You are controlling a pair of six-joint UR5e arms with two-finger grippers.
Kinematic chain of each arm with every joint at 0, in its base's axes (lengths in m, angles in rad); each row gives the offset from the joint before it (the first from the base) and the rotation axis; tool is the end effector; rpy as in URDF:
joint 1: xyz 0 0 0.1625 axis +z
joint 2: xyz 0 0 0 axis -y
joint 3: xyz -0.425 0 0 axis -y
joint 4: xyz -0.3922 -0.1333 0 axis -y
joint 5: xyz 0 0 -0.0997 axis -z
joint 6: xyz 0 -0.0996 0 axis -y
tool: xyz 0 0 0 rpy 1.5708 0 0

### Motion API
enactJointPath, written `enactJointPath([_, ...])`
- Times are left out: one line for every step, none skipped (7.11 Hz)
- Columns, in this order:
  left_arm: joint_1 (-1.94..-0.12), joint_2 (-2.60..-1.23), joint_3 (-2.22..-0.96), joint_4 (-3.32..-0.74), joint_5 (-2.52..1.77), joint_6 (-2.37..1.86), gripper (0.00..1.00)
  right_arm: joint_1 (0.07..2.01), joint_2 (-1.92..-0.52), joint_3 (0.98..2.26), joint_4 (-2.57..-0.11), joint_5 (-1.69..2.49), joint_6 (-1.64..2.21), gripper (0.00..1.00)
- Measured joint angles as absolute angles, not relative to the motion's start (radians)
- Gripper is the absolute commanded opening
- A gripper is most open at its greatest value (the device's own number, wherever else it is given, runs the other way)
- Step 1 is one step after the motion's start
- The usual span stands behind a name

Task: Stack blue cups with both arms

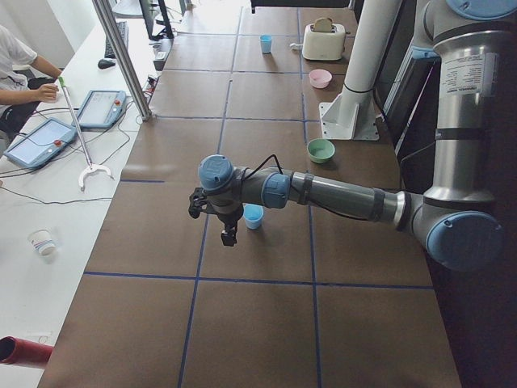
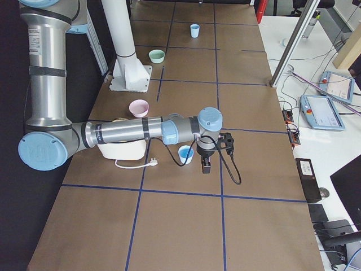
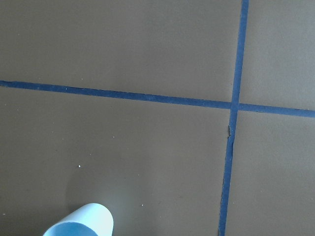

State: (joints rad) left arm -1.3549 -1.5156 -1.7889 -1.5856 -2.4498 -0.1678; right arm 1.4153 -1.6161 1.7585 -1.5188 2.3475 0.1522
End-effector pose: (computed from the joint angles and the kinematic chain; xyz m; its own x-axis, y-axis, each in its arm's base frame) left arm 0.0460 -0.4741 0.5682 0.6208 0.1053 -0.7769 -0.1087 0.9929 0.0477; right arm -0.0117 -0.4846 0.5818 0.6988 -0.0944 0.7091 0.0465 0.9951 0.0867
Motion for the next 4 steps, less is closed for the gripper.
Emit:
enactJointPath([-1.285, -1.491, -1.787, -1.700, -2.430, -0.307, 1.00, 1.414, -1.617, 1.759, -1.519, 2.351, 0.154, 1.00])
enactJointPath([-1.218, -1.467, -1.780, -1.806, -2.404, -0.429, 1.00, 1.412, -1.617, 1.759, -1.519, 2.352, 0.155, 1.00])
enactJointPath([-1.162, -1.454, -1.772, -1.873, -2.390, -0.524, 1.00, 1.407, -1.617, 1.757, -1.519, 2.353, 0.156, 1.00])
enactJointPath([-1.121, -1.450, -1.765, -1.903, -2.385, -0.589, 1.00, 1.402, -1.617, 1.755, -1.519, 2.352, 0.156, 1.00])
